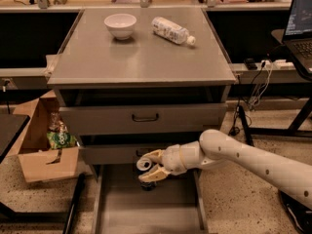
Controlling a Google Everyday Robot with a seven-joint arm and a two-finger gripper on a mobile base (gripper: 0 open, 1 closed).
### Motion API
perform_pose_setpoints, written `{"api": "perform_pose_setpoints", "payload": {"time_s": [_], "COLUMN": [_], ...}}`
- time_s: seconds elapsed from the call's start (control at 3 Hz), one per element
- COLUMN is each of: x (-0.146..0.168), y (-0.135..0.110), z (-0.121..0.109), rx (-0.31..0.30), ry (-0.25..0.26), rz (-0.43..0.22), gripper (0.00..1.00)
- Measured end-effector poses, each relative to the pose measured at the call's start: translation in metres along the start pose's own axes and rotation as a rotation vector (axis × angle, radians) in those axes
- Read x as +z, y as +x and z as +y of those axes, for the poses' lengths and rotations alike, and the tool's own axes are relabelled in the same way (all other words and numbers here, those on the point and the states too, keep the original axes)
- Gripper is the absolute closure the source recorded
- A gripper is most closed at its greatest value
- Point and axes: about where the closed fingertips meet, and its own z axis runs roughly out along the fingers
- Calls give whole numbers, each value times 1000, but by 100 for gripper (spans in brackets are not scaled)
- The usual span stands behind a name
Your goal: Place pepsi can into bottom drawer
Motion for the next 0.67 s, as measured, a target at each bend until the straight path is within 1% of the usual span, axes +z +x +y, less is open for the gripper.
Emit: {"api": "perform_pose_setpoints", "payload": {"time_s": [0.33, 0.67], "x": [21, 53], "y": [63, 132], "z": [-1, 4], "rx": [29, 116], "ry": [26, 9], "rz": [18, 7], "gripper": [100, 100]}}
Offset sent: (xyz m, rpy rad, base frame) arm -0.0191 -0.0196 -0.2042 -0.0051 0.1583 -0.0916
